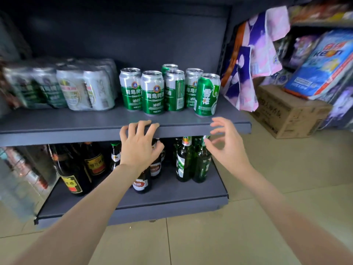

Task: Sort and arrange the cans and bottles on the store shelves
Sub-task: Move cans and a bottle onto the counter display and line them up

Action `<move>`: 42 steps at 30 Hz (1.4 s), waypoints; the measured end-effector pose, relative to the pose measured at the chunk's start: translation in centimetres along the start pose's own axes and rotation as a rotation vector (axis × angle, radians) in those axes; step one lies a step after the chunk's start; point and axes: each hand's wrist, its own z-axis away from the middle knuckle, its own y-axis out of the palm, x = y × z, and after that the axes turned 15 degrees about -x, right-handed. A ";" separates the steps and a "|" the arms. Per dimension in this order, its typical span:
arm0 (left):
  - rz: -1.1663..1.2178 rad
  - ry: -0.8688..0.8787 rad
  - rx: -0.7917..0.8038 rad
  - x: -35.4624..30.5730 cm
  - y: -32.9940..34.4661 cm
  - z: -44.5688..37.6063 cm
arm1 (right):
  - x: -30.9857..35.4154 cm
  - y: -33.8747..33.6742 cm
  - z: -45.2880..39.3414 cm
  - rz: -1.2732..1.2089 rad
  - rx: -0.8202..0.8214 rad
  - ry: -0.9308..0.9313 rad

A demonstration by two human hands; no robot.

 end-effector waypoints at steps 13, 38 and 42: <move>0.203 -0.123 0.202 0.3 -2.2 -9.3 | 2.2 3.3 -12.5 0.433 0.129 0.111; 0.154 -0.199 0.106 5.8 -26.5 -25.4 | 25.7 -4.3 -27.0 0.071 -0.115 0.284; 0.213 -0.242 0.143 4.0 -25.1 -26.0 | 23.7 -2.9 -30.5 0.013 -0.224 0.523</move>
